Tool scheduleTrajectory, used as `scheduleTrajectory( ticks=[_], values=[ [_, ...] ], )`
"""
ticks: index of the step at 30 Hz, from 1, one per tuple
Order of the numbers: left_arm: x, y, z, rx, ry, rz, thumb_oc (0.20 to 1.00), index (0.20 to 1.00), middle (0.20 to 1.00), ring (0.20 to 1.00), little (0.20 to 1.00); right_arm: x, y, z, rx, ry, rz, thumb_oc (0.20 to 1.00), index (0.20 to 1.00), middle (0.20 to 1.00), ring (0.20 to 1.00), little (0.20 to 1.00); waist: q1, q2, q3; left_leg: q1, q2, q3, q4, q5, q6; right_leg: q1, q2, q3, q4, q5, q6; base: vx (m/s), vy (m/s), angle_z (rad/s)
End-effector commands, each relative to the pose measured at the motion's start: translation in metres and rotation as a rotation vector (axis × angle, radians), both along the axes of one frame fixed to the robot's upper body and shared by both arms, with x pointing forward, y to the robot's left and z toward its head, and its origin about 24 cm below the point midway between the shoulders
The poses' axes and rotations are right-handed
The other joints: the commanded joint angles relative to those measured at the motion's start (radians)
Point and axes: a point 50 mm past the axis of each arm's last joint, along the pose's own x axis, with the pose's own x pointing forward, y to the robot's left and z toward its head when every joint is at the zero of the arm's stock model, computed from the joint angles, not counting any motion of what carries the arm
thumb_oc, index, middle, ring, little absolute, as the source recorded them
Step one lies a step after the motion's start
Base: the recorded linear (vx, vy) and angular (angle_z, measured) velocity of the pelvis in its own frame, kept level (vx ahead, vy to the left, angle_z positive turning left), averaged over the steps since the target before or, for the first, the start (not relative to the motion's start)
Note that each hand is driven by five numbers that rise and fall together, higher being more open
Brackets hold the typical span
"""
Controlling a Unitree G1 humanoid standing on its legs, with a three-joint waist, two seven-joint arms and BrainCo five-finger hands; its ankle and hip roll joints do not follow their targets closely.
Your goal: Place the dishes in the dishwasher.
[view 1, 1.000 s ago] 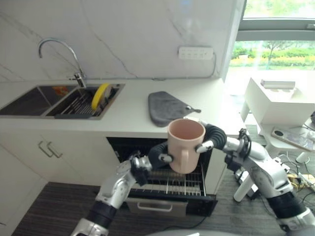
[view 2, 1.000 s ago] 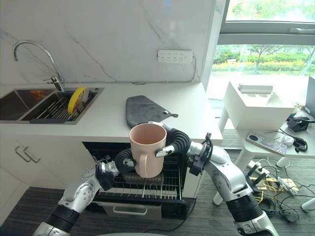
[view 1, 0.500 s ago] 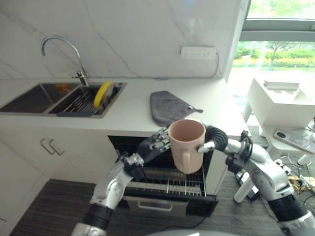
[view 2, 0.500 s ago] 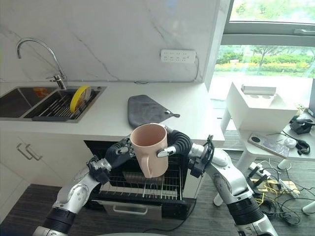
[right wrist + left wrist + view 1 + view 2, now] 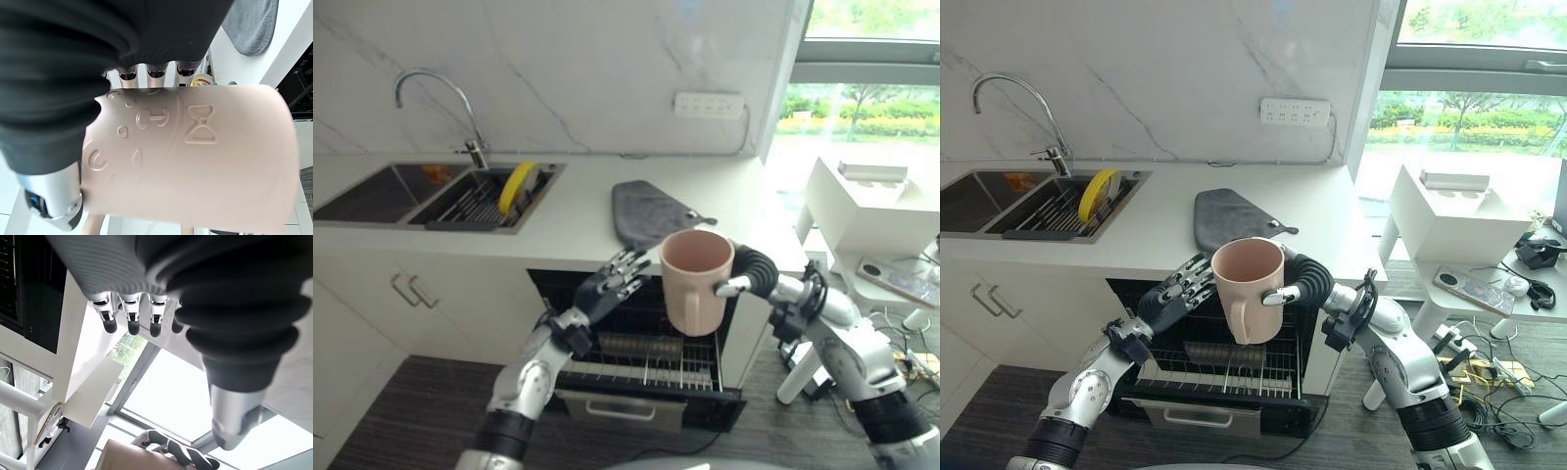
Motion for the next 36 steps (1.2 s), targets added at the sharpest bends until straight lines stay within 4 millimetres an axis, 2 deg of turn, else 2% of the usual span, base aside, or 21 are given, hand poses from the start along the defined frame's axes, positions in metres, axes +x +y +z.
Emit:
scheduleTrajectory(
  ticks=[1,8,12,15,16,19,22,23,25,26,27,30,34,36],
  values=[
    [0.02,0.019,0.028,-0.036,-0.131,0.114,1.0,1.0,1.0,1.0,1.0,0.004,-0.006,0.034,0.1,-0.187,-0.088,0.2,0.2,0.2,0.2,0.2,0.008,-0.039,0.043,0.07,0.01,0.051,0.008,-0.092,-0.002,0.044,-0.032,-0.031,0.007,-0.117,0.018,0.0,0.0,0.0],
    [0.016,0.031,0.033,-0.017,-0.154,0.193,1.0,1.0,1.0,1.0,1.0,0.004,-0.018,0.027,0.167,-0.155,-0.203,0.2,0.2,0.2,0.2,0.2,0.014,-0.041,0.047,0.075,-0.002,0.038,0.008,-0.097,0.009,0.061,-0.019,-0.026,0.007,-0.125,0.009,0.06,-0.006,0.01],
    [0.015,0.037,0.043,0.067,-0.208,0.248,1.0,1.0,1.0,1.0,1.0,0.003,-0.022,0.026,0.208,-0.152,-0.273,0.2,0.2,0.2,0.2,0.2,0.017,-0.038,0.082,0.085,-0.029,0.017,0.026,-0.096,0.022,0.072,0.007,0.005,0.049,-0.153,-0.01,0.09,0.003,0.0],
    [0.019,0.034,0.057,0.099,-0.279,0.26,1.0,1.0,1.0,1.0,1.0,0.005,-0.024,0.034,0.217,-0.192,-0.285,0.2,0.2,0.2,0.2,0.2,0.021,-0.038,0.137,-0.009,-0.026,-0.021,0.156,-0.126,0.019,0.003,0.006,0.016,0.159,-0.193,-0.026,-0.14,-0.002,0.02],
    [0.025,0.033,0.071,0.123,-0.343,0.271,1.0,1.0,1.0,1.0,1.0,0.009,-0.025,0.044,0.223,-0.235,-0.287,0.2,0.2,0.2,0.2,0.2,0.019,-0.035,0.178,-0.08,-0.019,-0.045,0.238,-0.148,0.018,-0.066,-0.001,0.024,0.235,-0.215,-0.034,-0.26,-0.002,0.13],
    [0.031,0.034,0.088,0.194,-0.417,0.3,1.0,1.0,1.0,1.0,1.0,0.014,-0.023,0.055,0.235,-0.283,-0.289,0.2,0.2,0.2,0.2,0.2,0.014,-0.032,0.228,-0.162,-0.017,-0.068,0.343,-0.185,0.019,-0.151,-0.016,0.047,0.323,-0.237,-0.037,-0.19,0.004,0.21],
    [0.033,0.038,0.091,0.476,-0.487,0.345,1.0,1.0,1.0,1.0,1.0,0.015,-0.023,0.059,0.257,-0.284,-0.3,0.2,0.2,0.2,0.2,0.2,0.009,-0.028,0.255,-0.203,-0.016,-0.072,0.419,-0.222,0.025,-0.191,-0.027,0.058,0.379,-0.255,-0.039,-0.02,0.006,0.08],
    [0.032,0.047,0.09,0.684,-0.513,0.344,1.0,1.0,1.0,1.0,1.0,0.014,-0.022,0.057,0.259,-0.278,-0.301,0.2,0.2,0.2,0.2,0.2,0.008,-0.023,0.27,-0.22,-0.015,-0.079,0.456,-0.236,0.028,-0.208,-0.031,0.066,0.408,-0.26,-0.037,0.04,0.028,-0.01],
    [0.031,0.054,0.089,0.797,-0.52,0.338,1.0,1.0,1.0,1.0,1.0,0.012,-0.022,0.056,0.257,-0.271,-0.302,0.2,0.2,0.2,0.2,0.2,0.008,-0.021,0.277,-0.229,-0.013,-0.082,0.48,-0.247,0.03,-0.214,-0.035,0.067,0.423,-0.264,-0.037,0.06,0.027,-0.09],
    [0.03,0.061,0.086,0.919,-0.513,0.311,1.0,1.0,1.0,1.0,1.0,0.01,-0.025,0.053,0.254,-0.26,-0.308,0.2,0.2,0.2,0.2,0.2,0.006,-0.018,0.287,-0.239,-0.009,-0.085,0.509,-0.257,0.032,-0.22,-0.04,0.071,0.441,-0.267,-0.035,0.07,0.021,0.0],
    [0.029,0.062,0.085,0.944,-0.507,0.304,1.0,1.0,1.0,1.0,1.0,0.01,-0.025,0.052,0.254,-0.257,-0.31,0.2,0.2,0.2,0.2,0.2,0.005,-0.017,0.289,-0.24,-0.008,-0.086,0.513,-0.258,0.033,-0.221,-0.041,0.072,0.443,-0.267,-0.035,0.13,0.029,0.19],
    [0.029,0.073,0.072,1.213,-0.456,0.248,1.0,1.0,1.0,1.0,1.0,0.008,-0.028,0.047,0.269,-0.229,-0.327,0.2,0.2,0.2,0.2,0.2,0.0,-0.01,0.303,-0.238,-0.002,-0.083,0.534,-0.262,0.037,-0.218,-0.049,0.076,0.453,-0.261,-0.025,0.11,0.014,0.1],
    [0.029,0.09,0.068,1.52,-0.465,0.194,1.0,1.0,1.0,1.0,1.0,0.007,-0.03,0.046,0.274,-0.21,-0.328,0.2,0.2,0.2,0.2,0.2,-0.002,-0.006,0.308,-0.246,0.005,-0.088,0.557,-0.265,0.037,-0.22,-0.055,0.079,0.47,-0.261,-0.018,0.08,0.002,0.04],
    [0.029,0.096,0.063,1.649,-0.438,0.113,1.0,1.0,1.0,1.0,1.0,0.007,-0.029,0.044,0.275,-0.192,-0.311,0.2,0.2,0.2,0.2,0.2,-0.008,-0.004,0.308,-0.243,0.009,-0.088,0.565,-0.265,0.037,-0.216,-0.055,0.084,0.477,-0.262,-0.015,0.09,0.019,0.07]
  ],
)
